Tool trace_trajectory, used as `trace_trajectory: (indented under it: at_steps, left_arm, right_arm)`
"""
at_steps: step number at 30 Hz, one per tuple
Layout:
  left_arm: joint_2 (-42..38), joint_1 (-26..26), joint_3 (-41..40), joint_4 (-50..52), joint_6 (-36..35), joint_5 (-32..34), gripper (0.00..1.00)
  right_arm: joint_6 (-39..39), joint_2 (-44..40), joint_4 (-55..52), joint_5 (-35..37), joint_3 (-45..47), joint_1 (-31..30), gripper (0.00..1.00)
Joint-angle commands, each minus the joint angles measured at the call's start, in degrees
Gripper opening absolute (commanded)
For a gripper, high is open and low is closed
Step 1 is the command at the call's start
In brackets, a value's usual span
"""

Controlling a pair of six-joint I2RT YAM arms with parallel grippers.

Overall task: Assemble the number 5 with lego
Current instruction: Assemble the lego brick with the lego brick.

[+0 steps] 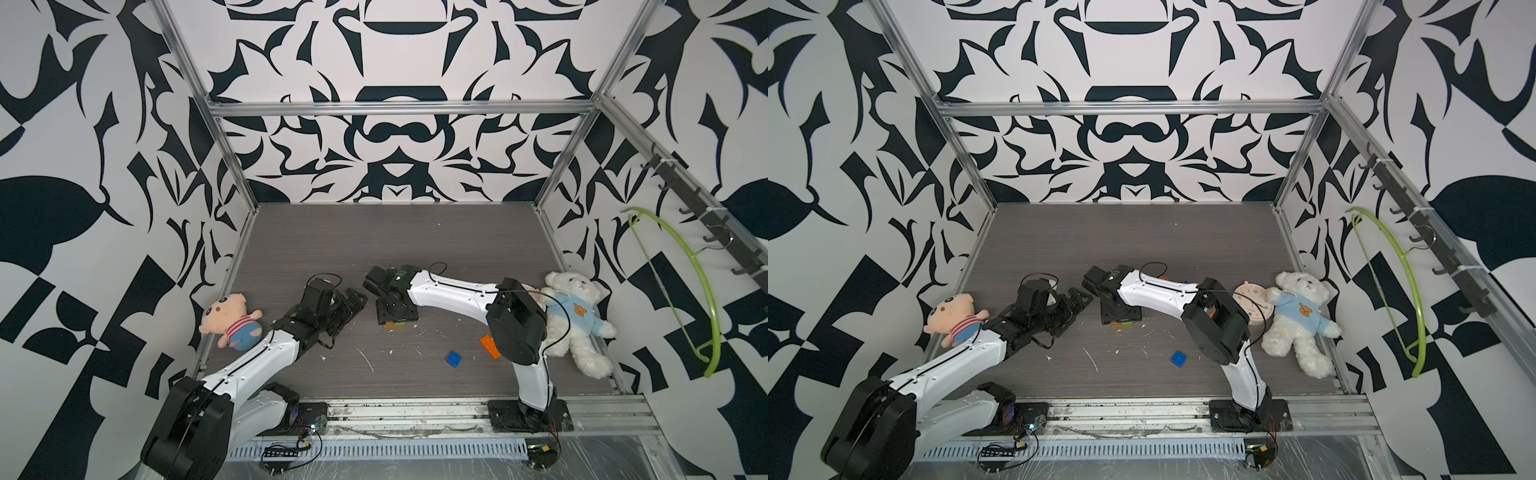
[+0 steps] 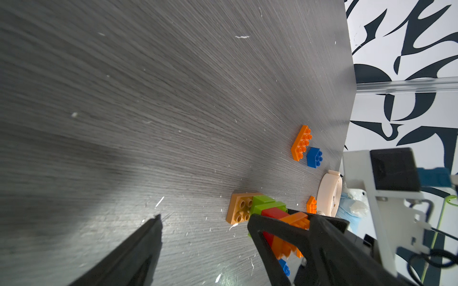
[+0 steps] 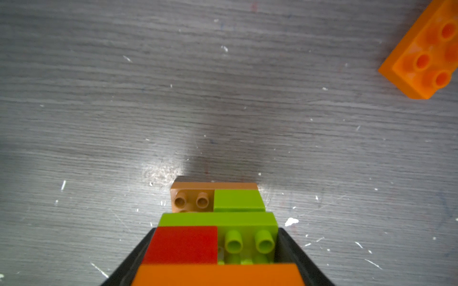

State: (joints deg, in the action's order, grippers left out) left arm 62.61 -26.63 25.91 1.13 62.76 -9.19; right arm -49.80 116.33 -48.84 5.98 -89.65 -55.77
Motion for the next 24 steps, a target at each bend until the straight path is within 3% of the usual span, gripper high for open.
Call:
trace_trajectory:
  at_steps: [1,24]
  left_arm:
    - [-1.3,0.2,0.1,1.4,-0.9,0.9,0.99]
    - [-1.7,0.2,0.3,2.3,-0.6,2.1,0.99]
  right_arm:
    - [-1.3,1.2,-1.9,1.3,-1.6,-0.6,0.64]
    - [-1.8,3.2,-1.9,1.1,-1.2,-1.0,0.64]
